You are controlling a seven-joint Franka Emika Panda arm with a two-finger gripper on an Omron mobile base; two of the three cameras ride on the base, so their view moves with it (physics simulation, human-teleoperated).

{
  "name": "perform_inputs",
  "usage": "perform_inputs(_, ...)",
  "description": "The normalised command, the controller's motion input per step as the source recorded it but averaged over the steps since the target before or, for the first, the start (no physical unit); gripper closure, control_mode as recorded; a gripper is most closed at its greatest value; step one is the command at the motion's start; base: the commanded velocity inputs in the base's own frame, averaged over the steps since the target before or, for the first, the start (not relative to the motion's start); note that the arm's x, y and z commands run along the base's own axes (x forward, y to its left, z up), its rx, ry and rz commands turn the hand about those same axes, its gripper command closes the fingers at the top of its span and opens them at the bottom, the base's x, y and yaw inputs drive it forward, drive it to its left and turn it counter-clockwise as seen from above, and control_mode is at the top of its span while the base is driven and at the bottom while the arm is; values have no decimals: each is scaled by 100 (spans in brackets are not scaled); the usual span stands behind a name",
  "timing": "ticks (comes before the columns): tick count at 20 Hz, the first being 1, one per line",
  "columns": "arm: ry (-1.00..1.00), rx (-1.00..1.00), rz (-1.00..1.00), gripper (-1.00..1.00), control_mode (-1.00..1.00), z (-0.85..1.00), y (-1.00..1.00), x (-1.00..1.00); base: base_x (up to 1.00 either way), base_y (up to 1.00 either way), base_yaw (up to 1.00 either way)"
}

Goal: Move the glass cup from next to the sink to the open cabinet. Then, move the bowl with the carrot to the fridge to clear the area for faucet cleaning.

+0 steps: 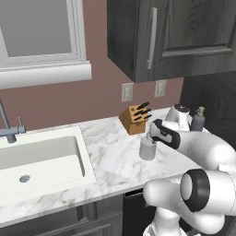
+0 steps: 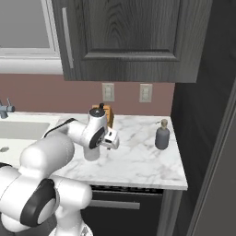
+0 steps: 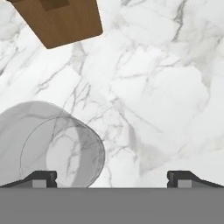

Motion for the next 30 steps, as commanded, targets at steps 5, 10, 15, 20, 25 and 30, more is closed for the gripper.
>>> perform_inputs(5, 0, 0, 0, -100, -100, 0, 6, 24, 0, 0, 0)
perform_inputs(10, 0, 0, 0, -100, -100, -3, 6, 22, 0, 0, 0)
perform_inputs(15, 3, -7, 0, -100, -100, -50, 1, 0, 0, 0, 0)
perform_inputs(20, 3, -6, 0, 100, -100, -50, 8, 0, 0, 0, 0)
perform_inputs(25, 0, 0, 0, 100, -100, -1, 0, 0, 0, 0, 0)
perform_inputs(30, 0, 0, 0, 100, -100, -1, 0, -10, 0, 0, 0)
